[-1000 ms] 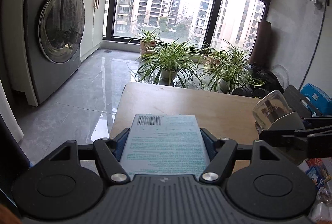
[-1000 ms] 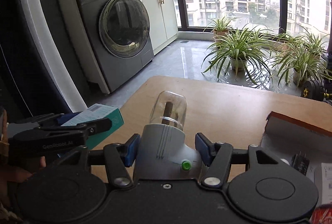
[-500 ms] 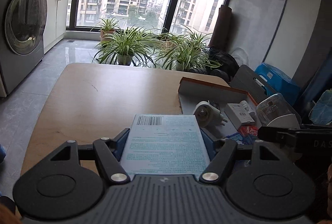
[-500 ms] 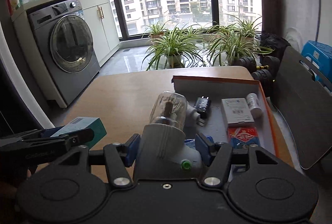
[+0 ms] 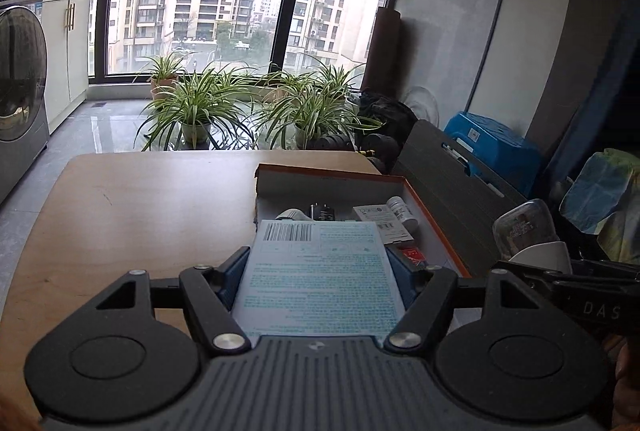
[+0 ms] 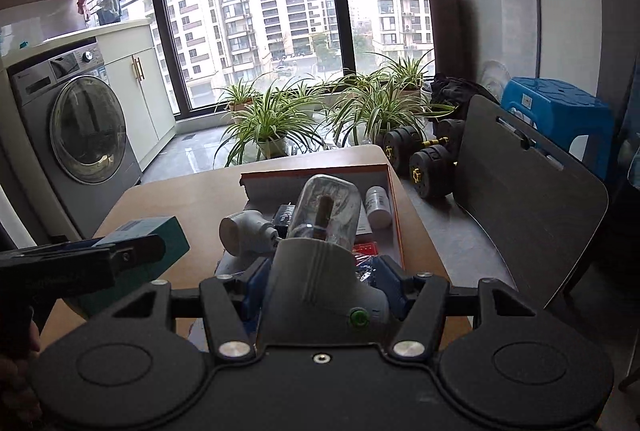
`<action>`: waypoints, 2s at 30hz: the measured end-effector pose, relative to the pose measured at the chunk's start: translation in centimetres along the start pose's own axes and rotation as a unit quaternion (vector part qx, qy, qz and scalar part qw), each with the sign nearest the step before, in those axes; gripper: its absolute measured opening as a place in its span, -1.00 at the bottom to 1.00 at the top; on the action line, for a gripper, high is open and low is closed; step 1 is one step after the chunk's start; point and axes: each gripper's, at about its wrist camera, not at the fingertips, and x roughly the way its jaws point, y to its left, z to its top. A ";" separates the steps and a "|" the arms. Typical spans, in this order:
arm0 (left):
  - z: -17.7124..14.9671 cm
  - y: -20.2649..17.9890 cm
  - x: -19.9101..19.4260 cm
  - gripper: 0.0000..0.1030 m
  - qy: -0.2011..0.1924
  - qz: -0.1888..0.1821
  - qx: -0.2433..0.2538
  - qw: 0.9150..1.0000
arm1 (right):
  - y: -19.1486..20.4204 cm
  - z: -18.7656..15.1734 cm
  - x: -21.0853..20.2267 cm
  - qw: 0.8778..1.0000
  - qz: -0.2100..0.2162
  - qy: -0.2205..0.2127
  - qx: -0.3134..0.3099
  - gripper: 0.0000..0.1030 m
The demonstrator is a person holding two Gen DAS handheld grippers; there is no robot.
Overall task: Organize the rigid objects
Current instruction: 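Carry the teal box with left tool while right tool carries the glass-bulb plug to the tray, then hold the teal box in left tool while right tool holds the glass-bulb plug above the tray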
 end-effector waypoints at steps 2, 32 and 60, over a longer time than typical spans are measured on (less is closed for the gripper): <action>-0.3 -0.3 0.3 0.40 0.003 0.000 0.000 1.000 | -0.5 -0.2 -0.2 1.000 0.001 -0.002 0.004 0.36; -1.2 -2.9 0.4 0.40 0.027 0.010 0.009 1.000 | -0.7 -0.3 0.6 1.000 0.017 -0.001 0.010 0.36; -1.3 -3.2 1.2 0.40 0.039 0.007 0.010 0.999 | -0.2 -0.7 0.8 1.000 0.020 0.000 0.011 0.36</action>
